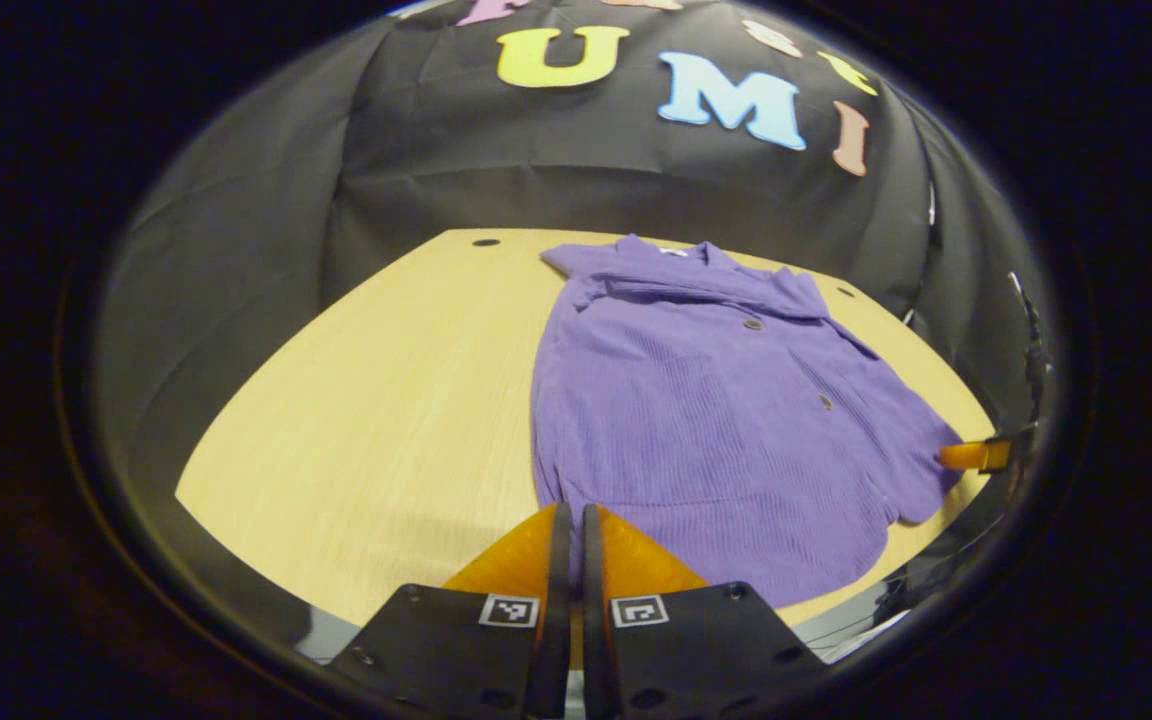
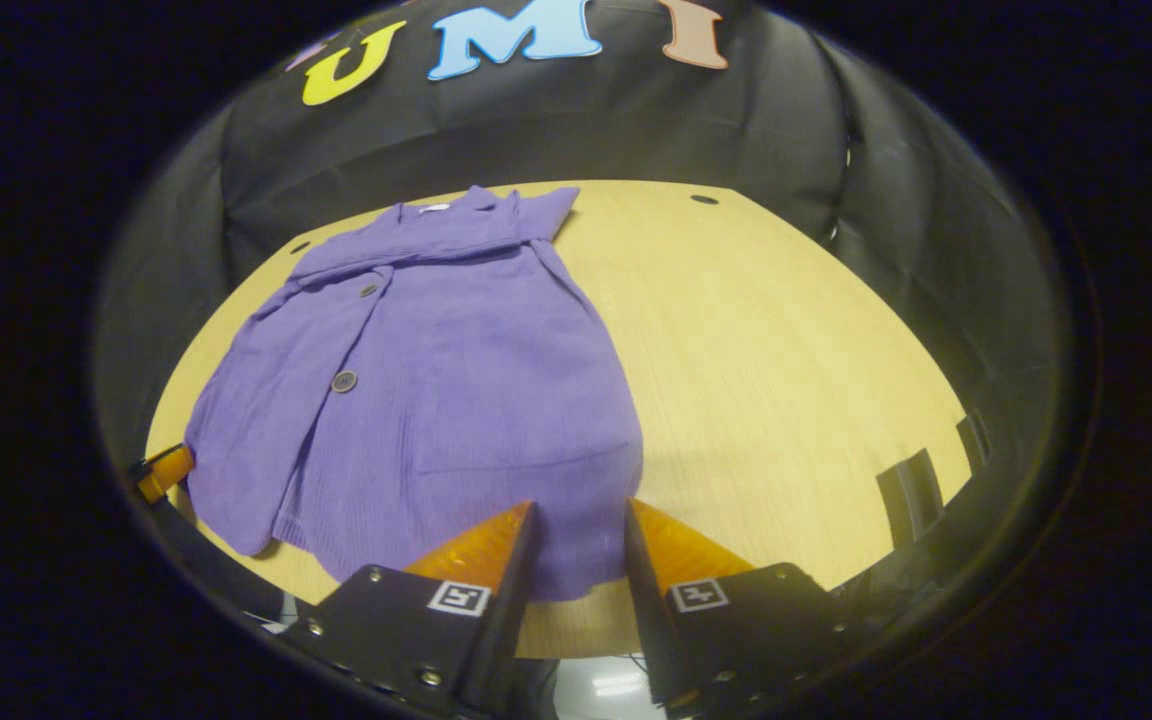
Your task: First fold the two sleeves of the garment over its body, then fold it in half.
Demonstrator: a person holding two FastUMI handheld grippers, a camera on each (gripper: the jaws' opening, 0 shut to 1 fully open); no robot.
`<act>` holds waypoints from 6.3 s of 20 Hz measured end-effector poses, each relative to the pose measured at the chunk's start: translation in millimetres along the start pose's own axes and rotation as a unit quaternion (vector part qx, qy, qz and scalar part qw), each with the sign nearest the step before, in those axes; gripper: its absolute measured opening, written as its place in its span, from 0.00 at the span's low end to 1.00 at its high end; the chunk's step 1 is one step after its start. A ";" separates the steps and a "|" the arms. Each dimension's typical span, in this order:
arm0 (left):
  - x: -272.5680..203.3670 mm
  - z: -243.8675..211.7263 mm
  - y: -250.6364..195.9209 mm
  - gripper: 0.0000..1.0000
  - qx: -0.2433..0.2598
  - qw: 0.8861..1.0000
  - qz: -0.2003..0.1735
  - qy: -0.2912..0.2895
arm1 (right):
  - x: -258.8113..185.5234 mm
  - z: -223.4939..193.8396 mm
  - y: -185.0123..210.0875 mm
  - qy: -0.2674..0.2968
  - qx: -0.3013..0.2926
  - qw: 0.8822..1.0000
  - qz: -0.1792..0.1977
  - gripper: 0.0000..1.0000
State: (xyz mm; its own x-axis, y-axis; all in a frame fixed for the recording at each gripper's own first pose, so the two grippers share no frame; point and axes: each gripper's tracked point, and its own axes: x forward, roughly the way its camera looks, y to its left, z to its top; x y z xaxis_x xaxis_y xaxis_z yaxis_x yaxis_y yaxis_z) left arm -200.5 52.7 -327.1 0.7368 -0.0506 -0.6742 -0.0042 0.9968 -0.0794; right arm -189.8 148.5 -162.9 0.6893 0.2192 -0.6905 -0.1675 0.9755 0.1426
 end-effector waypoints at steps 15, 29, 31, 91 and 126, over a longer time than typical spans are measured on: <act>-29.1 50.6 -47.1 0.05 -0.119 0.992 -0.024 0.027 | -7.2 16.4 -1.6 0.000 0.052 0.996 0.065 0.00; -43.4 162.8 -78.1 0.06 -0.206 0.974 -0.081 -0.042 | -51.9 155.3 13.3 -0.130 0.060 0.981 0.130 0.00; -34.8 187.2 -69.6 0.05 -0.206 0.973 -0.086 -0.055 | -49.9 177.3 15.5 -0.143 0.058 0.980 0.128 0.01; 219.7 413.6 -64.5 0.84 0.042 0.984 -0.036 -0.172 | 101.2 428.4 45.7 -0.227 -0.039 0.973 -0.012 0.86; -64.5 379.5 -100.3 0.95 0.044 0.950 -0.041 -0.306 | -159.8 334.2 71.8 -0.383 -0.041 0.922 -0.025 0.87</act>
State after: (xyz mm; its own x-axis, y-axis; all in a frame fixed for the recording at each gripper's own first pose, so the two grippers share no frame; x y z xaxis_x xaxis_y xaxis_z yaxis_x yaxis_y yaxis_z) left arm 9.0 -20.8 3.1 0.9875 -0.1101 -0.1132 0.1069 0.9937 -0.0337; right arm -76.4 189.4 194.7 0.9881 0.1533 0.0140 -0.1538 0.9869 0.0483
